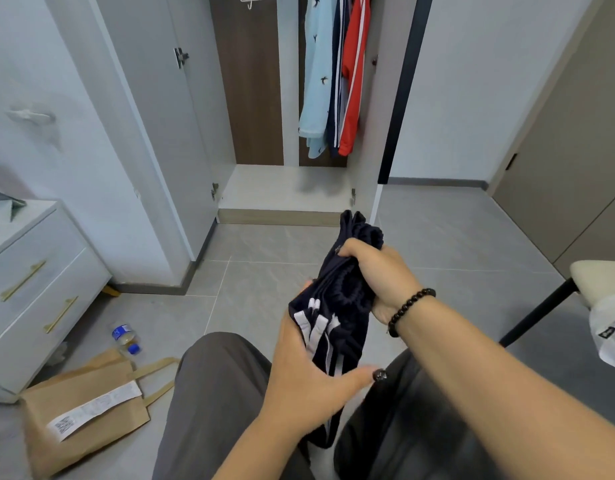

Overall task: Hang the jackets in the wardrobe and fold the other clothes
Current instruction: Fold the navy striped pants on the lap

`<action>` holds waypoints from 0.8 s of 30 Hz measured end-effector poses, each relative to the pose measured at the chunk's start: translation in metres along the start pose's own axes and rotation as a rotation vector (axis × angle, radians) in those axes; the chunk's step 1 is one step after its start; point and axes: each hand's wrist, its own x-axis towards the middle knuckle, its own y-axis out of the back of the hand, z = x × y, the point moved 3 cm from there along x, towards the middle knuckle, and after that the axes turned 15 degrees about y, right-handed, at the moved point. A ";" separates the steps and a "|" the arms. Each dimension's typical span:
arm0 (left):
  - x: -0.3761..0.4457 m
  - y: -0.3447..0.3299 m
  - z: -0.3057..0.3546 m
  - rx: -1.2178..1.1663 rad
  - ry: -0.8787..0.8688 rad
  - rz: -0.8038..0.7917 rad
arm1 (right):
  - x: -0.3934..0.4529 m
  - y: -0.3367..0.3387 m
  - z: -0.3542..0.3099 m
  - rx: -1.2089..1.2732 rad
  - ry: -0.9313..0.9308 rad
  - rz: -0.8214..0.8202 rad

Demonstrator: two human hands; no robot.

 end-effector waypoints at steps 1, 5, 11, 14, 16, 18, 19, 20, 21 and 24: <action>0.010 0.002 0.001 0.020 0.018 0.078 | 0.009 -0.010 -0.006 0.009 0.001 0.000; 0.062 0.033 0.010 -0.005 0.026 0.366 | 0.042 -0.058 -0.036 0.057 0.001 0.009; 0.101 0.098 0.058 0.047 -0.085 0.577 | 0.073 -0.132 -0.095 0.187 0.071 -0.042; 0.104 0.125 0.081 0.163 -0.117 0.664 | 0.073 -0.158 -0.126 0.258 0.084 -0.126; 0.098 0.139 0.095 0.237 -0.172 0.695 | 0.068 -0.160 -0.145 0.273 0.100 -0.184; 0.086 0.147 0.109 0.330 -0.258 0.691 | 0.063 -0.149 -0.158 0.264 0.126 -0.242; 0.079 0.146 0.115 0.392 -0.305 0.682 | 0.061 -0.139 -0.162 0.251 0.141 -0.262; 0.071 0.143 0.120 0.465 -0.359 0.667 | 0.059 -0.125 -0.164 0.231 0.145 -0.280; 0.062 0.135 0.123 0.546 -0.415 0.642 | 0.057 -0.109 -0.162 0.201 0.140 -0.288; 0.032 0.092 0.114 0.705 -0.481 0.413 | 0.046 -0.049 -0.139 0.073 0.068 -0.282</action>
